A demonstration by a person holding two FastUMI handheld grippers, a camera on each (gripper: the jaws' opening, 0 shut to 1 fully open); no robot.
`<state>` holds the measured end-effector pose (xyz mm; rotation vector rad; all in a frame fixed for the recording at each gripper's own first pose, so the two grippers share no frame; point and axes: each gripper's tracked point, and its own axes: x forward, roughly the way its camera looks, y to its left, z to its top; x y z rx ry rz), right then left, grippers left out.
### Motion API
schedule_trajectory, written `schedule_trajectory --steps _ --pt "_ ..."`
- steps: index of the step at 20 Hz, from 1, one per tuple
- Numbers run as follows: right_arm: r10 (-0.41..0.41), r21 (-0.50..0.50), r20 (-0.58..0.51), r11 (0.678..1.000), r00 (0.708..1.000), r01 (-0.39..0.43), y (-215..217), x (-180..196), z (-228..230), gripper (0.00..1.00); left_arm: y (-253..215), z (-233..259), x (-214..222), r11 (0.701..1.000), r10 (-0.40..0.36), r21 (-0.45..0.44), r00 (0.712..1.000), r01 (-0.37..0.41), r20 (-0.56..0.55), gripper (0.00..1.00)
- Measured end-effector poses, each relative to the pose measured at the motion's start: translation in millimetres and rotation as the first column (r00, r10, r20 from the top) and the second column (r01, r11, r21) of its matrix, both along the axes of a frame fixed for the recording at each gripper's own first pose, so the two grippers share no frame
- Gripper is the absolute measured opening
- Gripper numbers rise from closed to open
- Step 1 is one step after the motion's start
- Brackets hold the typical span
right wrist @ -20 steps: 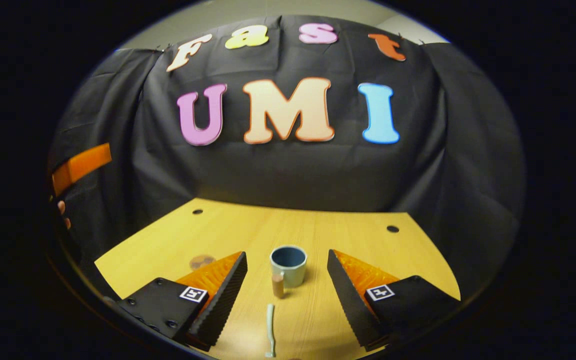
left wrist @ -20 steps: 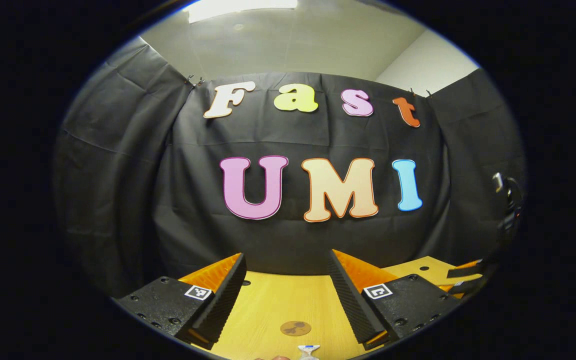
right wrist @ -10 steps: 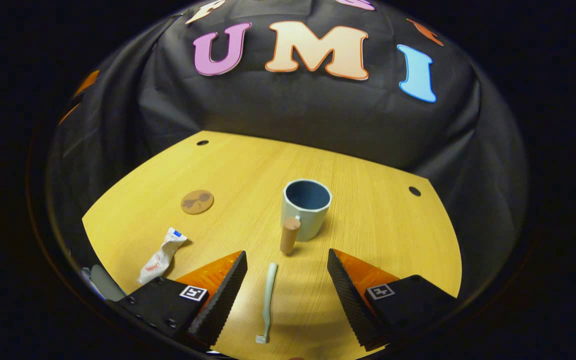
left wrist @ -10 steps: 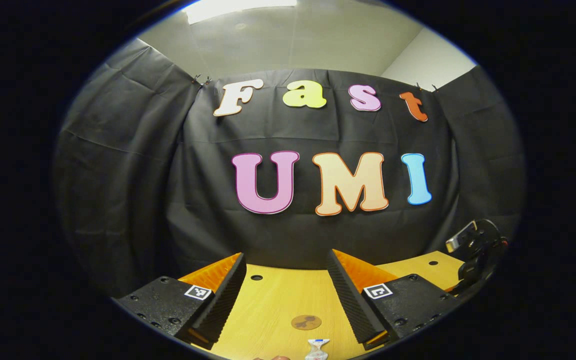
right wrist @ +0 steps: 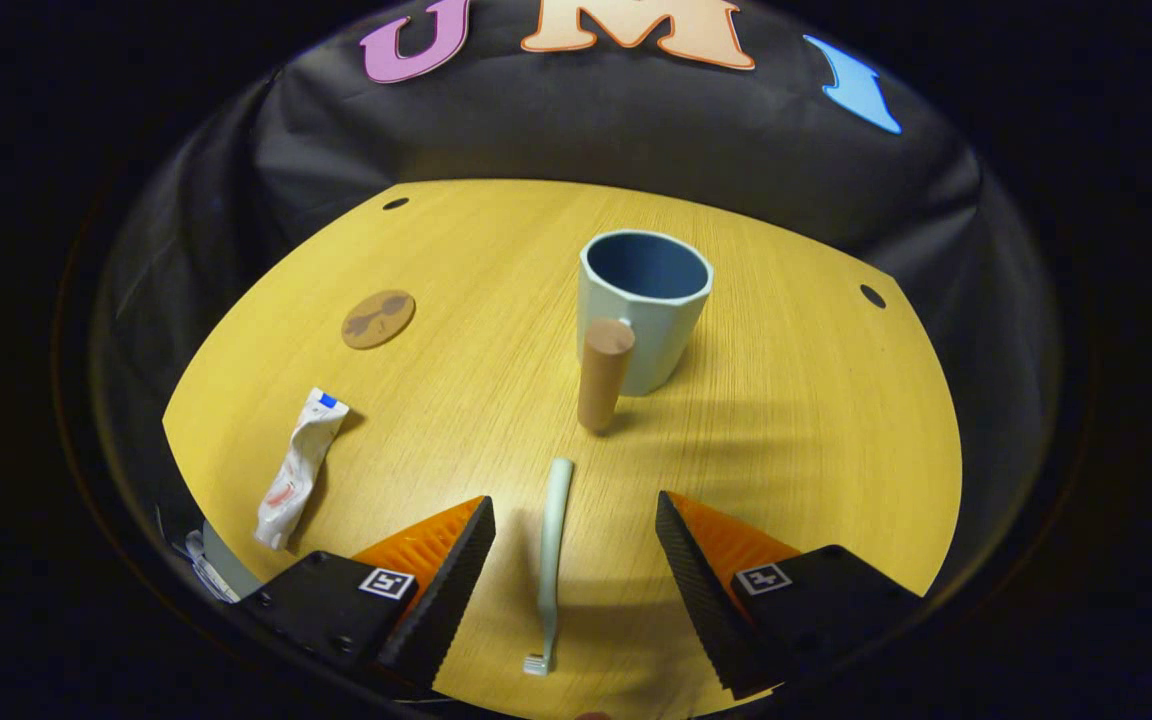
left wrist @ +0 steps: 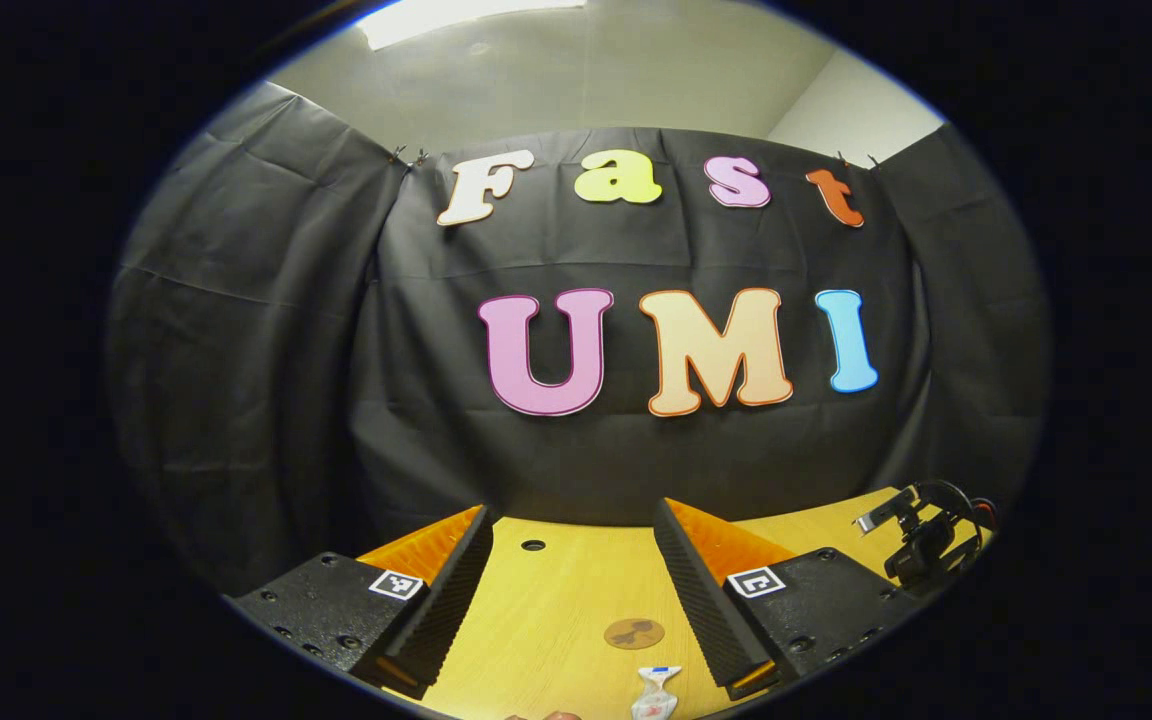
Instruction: Put the toothbrush and toothpaste on the desktop into the cup, then pick up the cup and place it on the coaster on the desktop.
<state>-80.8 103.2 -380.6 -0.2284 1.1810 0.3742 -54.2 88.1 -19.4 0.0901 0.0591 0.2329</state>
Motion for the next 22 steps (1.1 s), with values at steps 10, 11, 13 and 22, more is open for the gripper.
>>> schedule_trajectory --steps 10,11,13,22 --pt "0.070 -0.026 -0.093 0.997 0.993 -0.073 5.5 -24.1 -22.5 0.98 8.1 -15.8 -1.9 1.000 0.023 -0.004 0.999 -0.023 -0.045 0.94" --pt "0.058 -0.018 -0.105 0.998 0.993 -0.061 7.4 -24.9 -25.4 0.88 8.0 -16.4 -2.0 1.000 0.023 0.001 0.999 -0.023 -0.046 0.94" --pt "0.043 -0.002 -0.122 0.999 0.992 -0.044 8.2 -25.4 -27.2 0.80 8.1 -17.9 -0.9 1.000 0.022 0.004 0.998 -0.022 -0.050 0.94" --pt "0.024 0.032 -0.119 0.999 0.993 -0.021 17.8 -24.2 -28.9 0.16 3.5 -36.0 4.6 1.000 0.004 -0.008 0.996 -0.004 -0.090 0.94"
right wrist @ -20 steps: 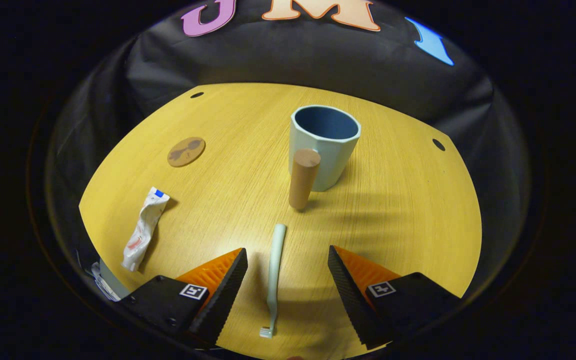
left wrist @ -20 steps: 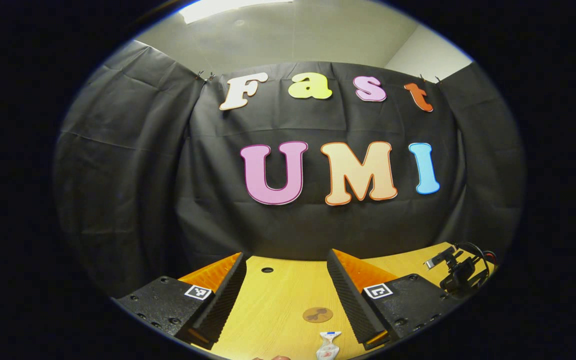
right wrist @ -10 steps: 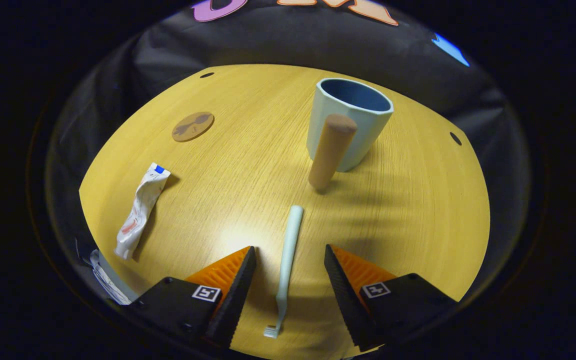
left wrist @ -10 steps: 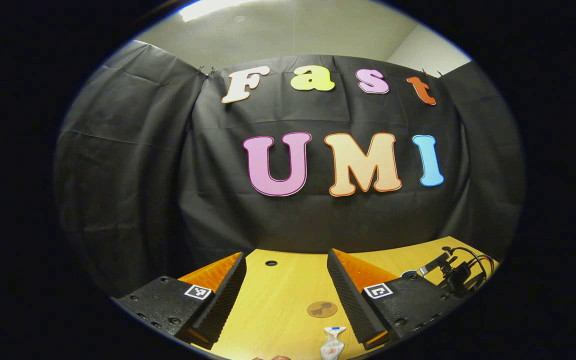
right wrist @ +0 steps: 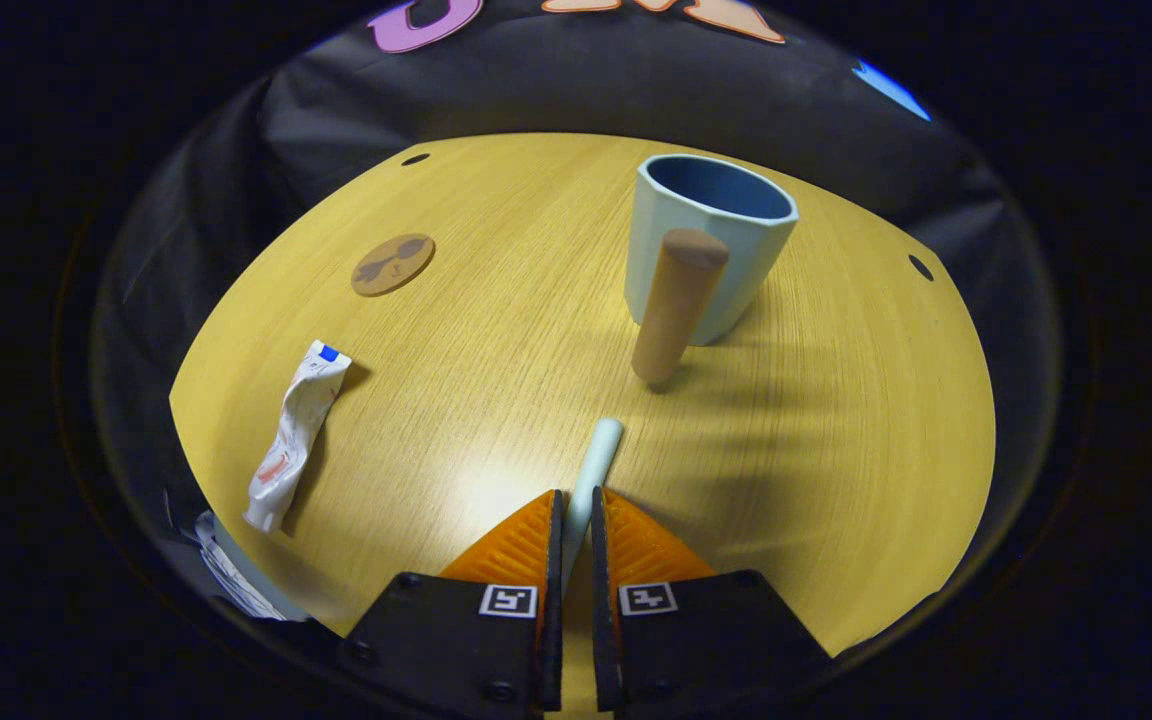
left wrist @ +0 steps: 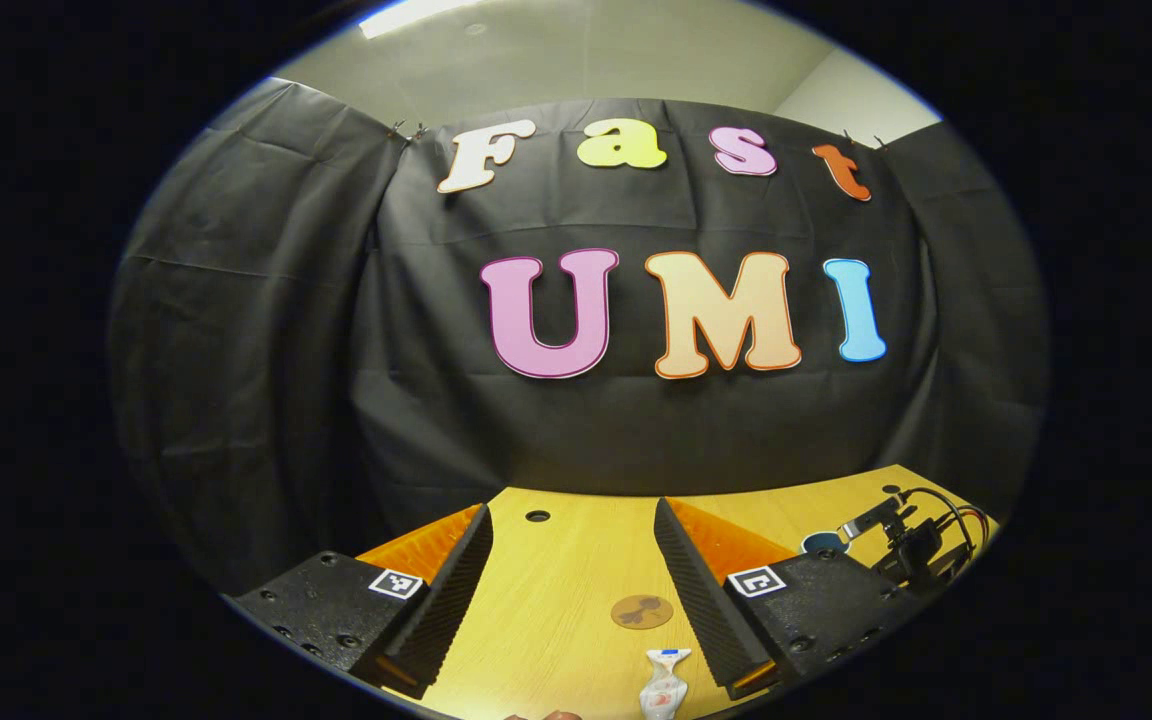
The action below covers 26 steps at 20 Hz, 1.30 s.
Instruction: Put the toothbrush and toothpaste on the desktop into the cup, then pick up the cup and place it on the coaster on the desktop.
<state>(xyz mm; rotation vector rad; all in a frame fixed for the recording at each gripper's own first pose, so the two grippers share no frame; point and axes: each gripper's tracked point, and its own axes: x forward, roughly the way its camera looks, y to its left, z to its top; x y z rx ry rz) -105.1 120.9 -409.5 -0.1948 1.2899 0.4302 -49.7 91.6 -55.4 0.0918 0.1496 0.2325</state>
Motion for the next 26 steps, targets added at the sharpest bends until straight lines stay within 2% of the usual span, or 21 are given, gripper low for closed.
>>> schedule_trajectory --steps 1,4,8,12,19,26 --pt "-0.023 0.010 -0.008 1.000 1.000 0.023 -2.3 1.4 1.8 0.16 -2.1 -3.7 0.8 1.000 -0.007 -0.001 1.000 0.007 -0.009 0.94" --pt "-0.054 0.032 -0.067 0.998 0.996 0.057 -2.6 -0.2 0.9 0.04 -9.4 -21.3 2.7 0.999 -0.036 -0.017 0.998 0.035 -0.046 0.94" --pt "-0.031 0.024 -0.046 0.999 0.998 0.032 -2.9 0.2 1.0 0.04 -21.9 -60.3 2.8 0.996 -0.082 -0.053 0.987 0.076 -0.135 0.94" --pt "-0.026 0.024 -0.036 0.999 0.999 0.027 -2.2 -0.4 1.1 0.04 -37.6 -104.0 1.4 0.988 -0.137 -0.096 0.961 0.117 -0.238 0.95" --pt "-0.023 0.026 -0.014 0.999 1.000 0.023 -1.9 -0.7 1.4 0.04 -54.7 -177.0 -1.3 0.977 -0.194 -0.159 0.892 0.140 -0.409 0.95" --pt "-0.027 0.026 -0.003 0.999 1.000 0.027 -2.1 0.0 1.8 0.04 -66.3 -231.1 -10.1 0.970 -0.225 -0.206 0.804 0.131 -0.550 0.96"
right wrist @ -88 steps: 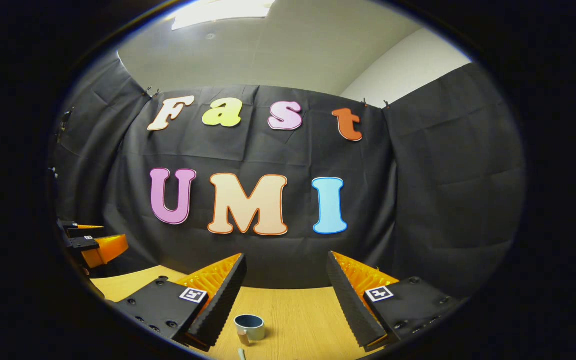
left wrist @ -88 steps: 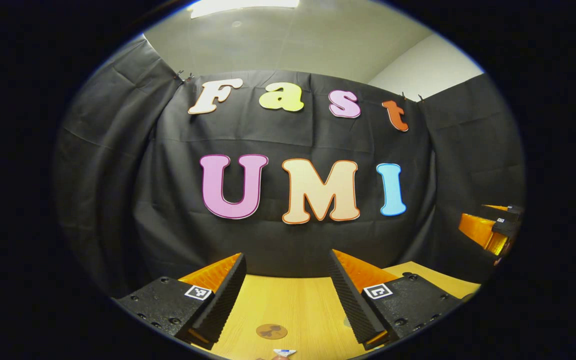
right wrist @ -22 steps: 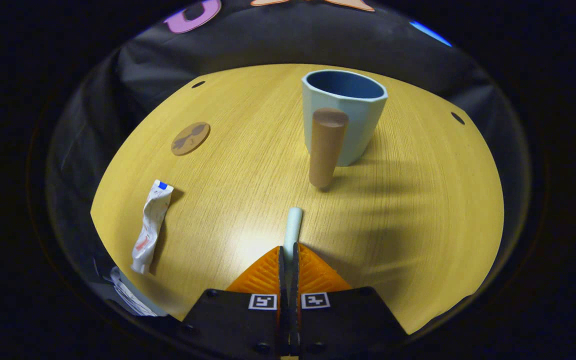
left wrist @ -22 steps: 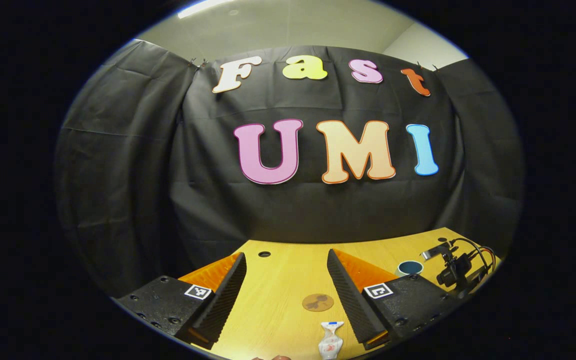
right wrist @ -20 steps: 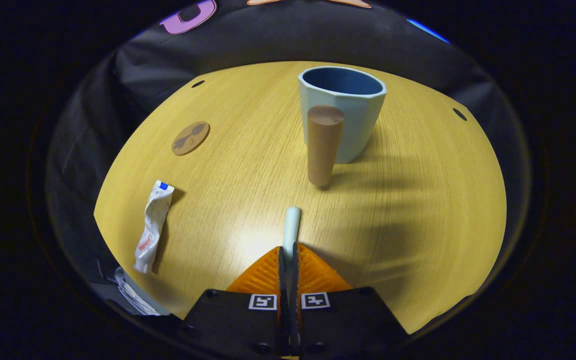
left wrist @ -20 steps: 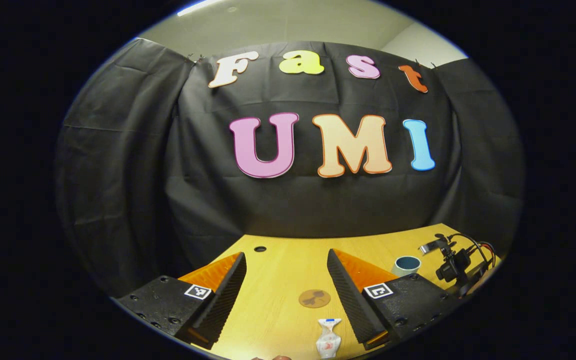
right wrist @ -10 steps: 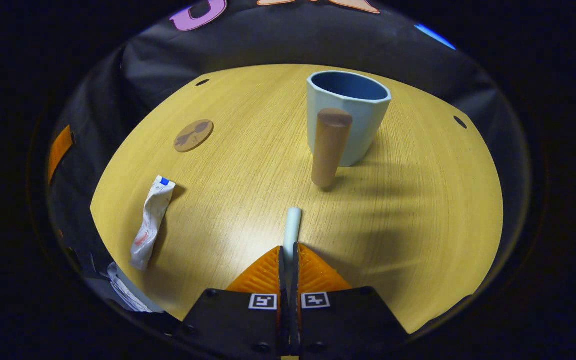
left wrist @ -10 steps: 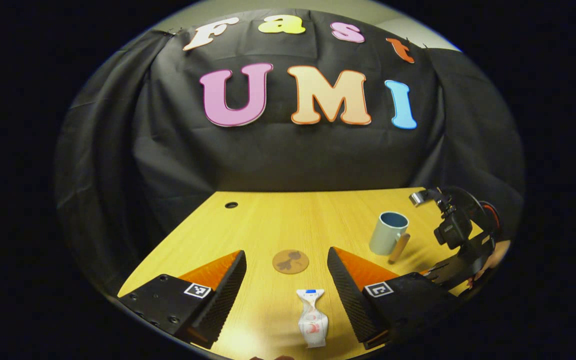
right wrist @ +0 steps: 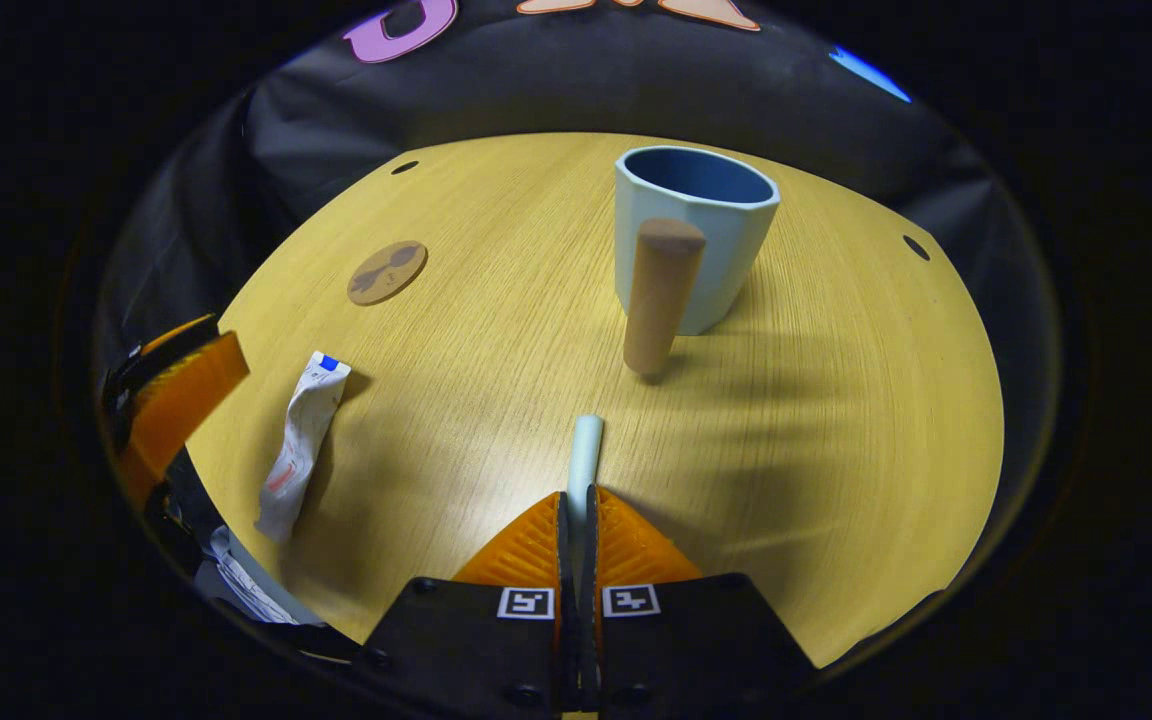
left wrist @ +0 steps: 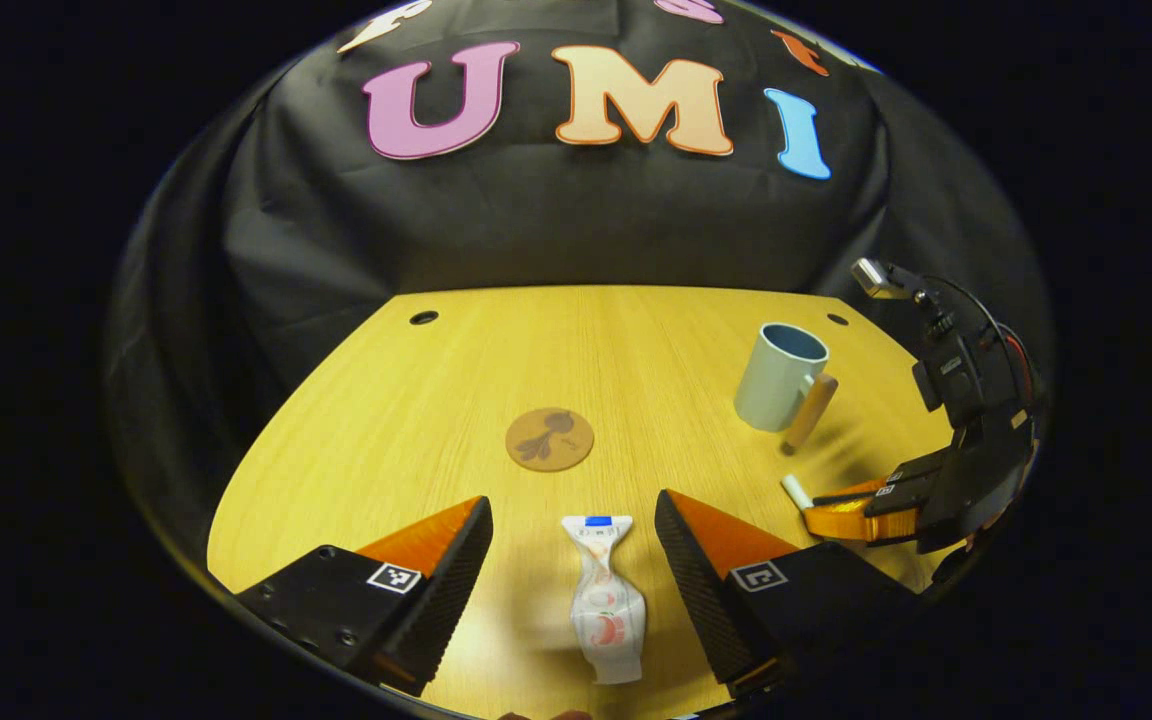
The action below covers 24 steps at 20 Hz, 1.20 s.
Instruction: Put the toothbrush and toothpaste on the desktop into the cup, then pick up the cup and place it on the coaster on the desktop.
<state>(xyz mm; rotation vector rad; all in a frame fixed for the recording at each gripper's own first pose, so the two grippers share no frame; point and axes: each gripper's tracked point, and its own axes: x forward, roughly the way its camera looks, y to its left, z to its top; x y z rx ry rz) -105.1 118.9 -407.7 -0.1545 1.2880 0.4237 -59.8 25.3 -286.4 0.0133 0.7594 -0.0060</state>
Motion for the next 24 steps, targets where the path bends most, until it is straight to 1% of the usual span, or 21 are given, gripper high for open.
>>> schedule_trajectory --steps 4,9,15,17,18,20,21,22,24 --pt "-0.003 0.001 0.002 1.000 1.000 0.003 0.2 0.2 -0.4 0.04 -4.8 -22.4 -6.9 1.000 -0.012 -0.007 0.997 0.012 -0.080 0.96" --pt "-0.007 0.003 0.006 1.000 1.000 0.007 0.2 0.0 -0.2 0.04 -6.9 -46.9 -16.2 1.000 -0.007 -0.015 0.982 0.005 -0.187 0.96" --pt "-0.009 0.002 0.010 1.000 1.000 0.009 0.3 0.5 -0.3 0.04 -11.1 -61.6 -21.8 0.999 -0.009 -0.032 0.969 0.001 -0.247 0.96" --pt "-0.011 0.002 0.009 1.000 1.000 0.011 0.4 0.5 0.0 0.04 -13.1 -69.8 -26.6 0.999 -0.006 -0.043 0.962 -0.006 -0.273 0.96" --pt "-0.011 0.002 0.009 1.000 1.000 0.011 0.5 0.4 -0.4 0.04 -11.5 -75.2 -33.5 0.999 0.001 -0.039 0.953 -0.013 -0.302 0.96" --pt "-0.012 0.001 0.009 1.000 1.000 0.012 0.5 0.9 0.1 0.04 -10.7 -75.7 -28.8 0.999 -0.036 -0.011 0.959 0.035 -0.280 0.96" --pt "-0.011 0.001 0.010 1.000 1.000 0.011 0.4 0.7 -0.3 0.04 -13.6 -74.5 -29.8 0.999 -0.051 -0.013 0.957 0.049 -0.286 0.93" --pt "-0.009 0.000 0.010 1.000 1.000 0.009 0.5 0.4 -0.2 0.04 -13.9 -74.8 -27.5 0.998 -0.056 -0.015 0.960 0.054 -0.274 0.92" --pt "-0.010 0.001 0.009 1.000 1.000 0.010 0.5 0.5 -0.1 0.04 -11.6 -75.7 -25.7 0.999 -0.042 -0.018 0.963 0.038 -0.265 0.89"
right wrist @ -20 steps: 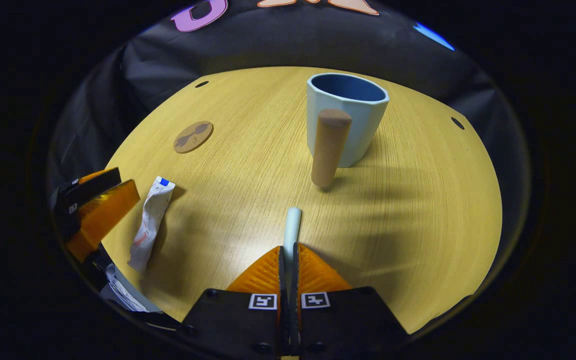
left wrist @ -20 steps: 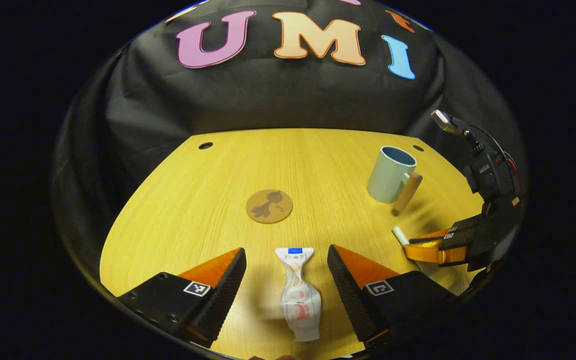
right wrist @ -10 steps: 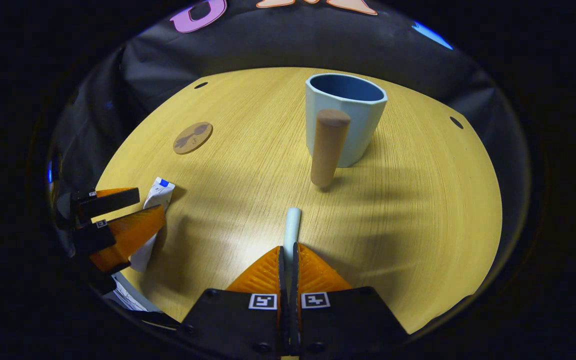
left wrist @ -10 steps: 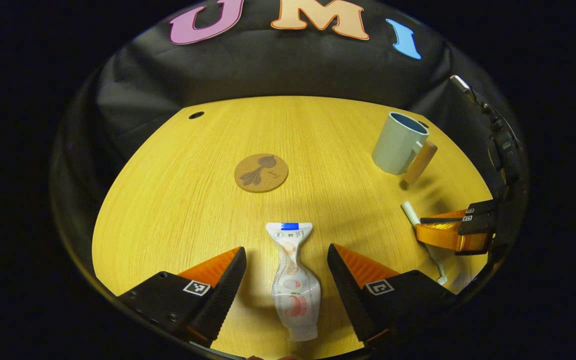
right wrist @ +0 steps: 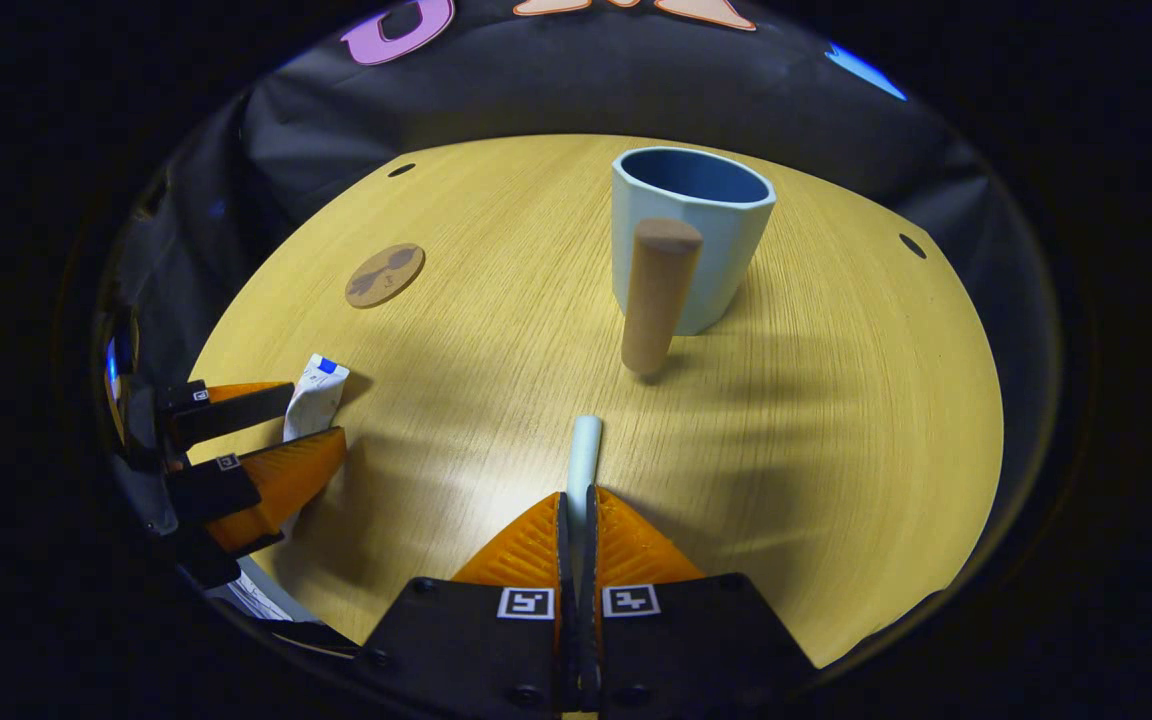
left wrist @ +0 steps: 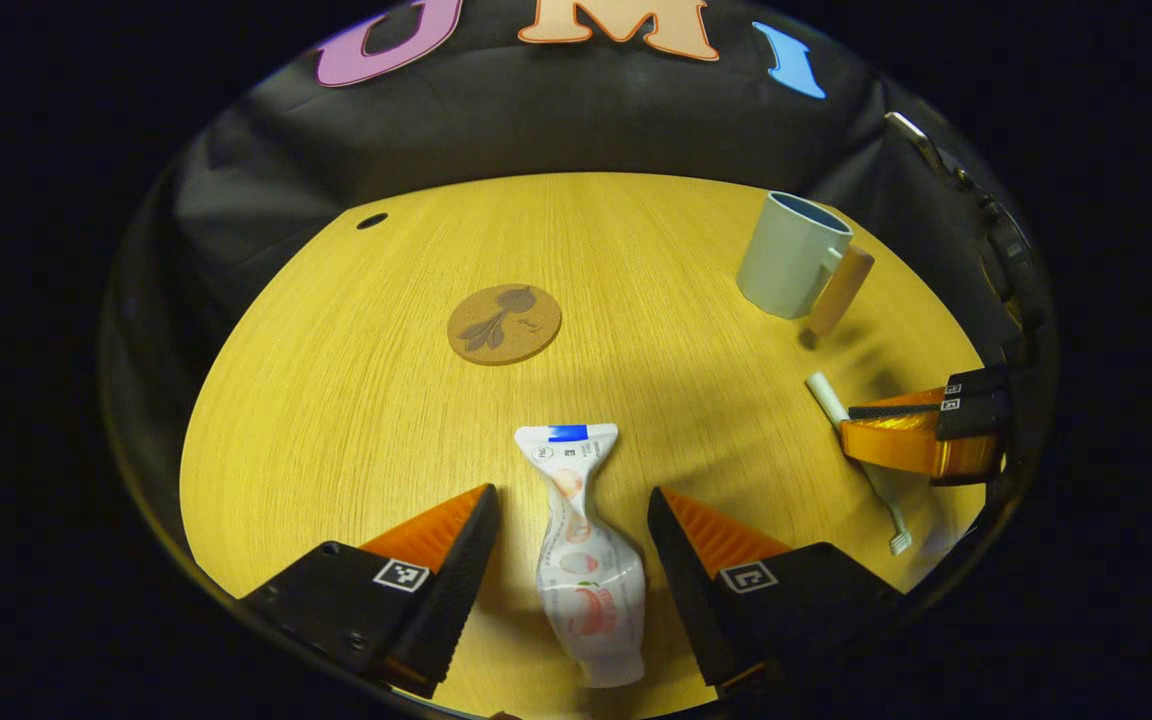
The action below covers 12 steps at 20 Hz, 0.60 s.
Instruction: Put the toothbrush and toothpaste on the desktop into the cup, then pick up the cup and place it on the coaster on the desktop.
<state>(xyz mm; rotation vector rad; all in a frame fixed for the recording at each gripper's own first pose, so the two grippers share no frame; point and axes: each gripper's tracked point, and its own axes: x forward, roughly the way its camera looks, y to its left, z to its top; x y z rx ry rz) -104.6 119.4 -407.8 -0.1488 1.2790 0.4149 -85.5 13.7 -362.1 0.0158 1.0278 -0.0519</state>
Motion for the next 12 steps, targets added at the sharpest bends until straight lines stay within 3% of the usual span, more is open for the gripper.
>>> schedule_trajectory --steps 2,5,7,12 --pt "-0.002 0.000 -0.002 1.000 1.000 0.002 0.0 0.6 0.1 0.04 2.6 0.4 0.1 1.000 0.017 0.002 1.000 -0.017 0.009 0.85" --pt "-0.024 -0.005 -0.011 1.000 1.000 0.024 -0.5 1.5 0.8 0.04 2.1 -0.8 0.7 1.000 0.022 -0.002 1.000 -0.022 0.015 0.64" --pt "-0.030 -0.006 -0.017 1.000 0.999 0.030 -1.9 1.0 -2.1 0.06 -4.1 -2.2 1.2 1.000 0.025 -0.005 1.000 -0.025 0.018 0.55" --pt "-0.036 -0.028 -0.035 0.999 0.999 0.035 -1.6 2.9 -3.1 0.12 -5.2 -3.0 1.8 1.000 0.019 -0.008 1.000 -0.019 0.018 0.52"
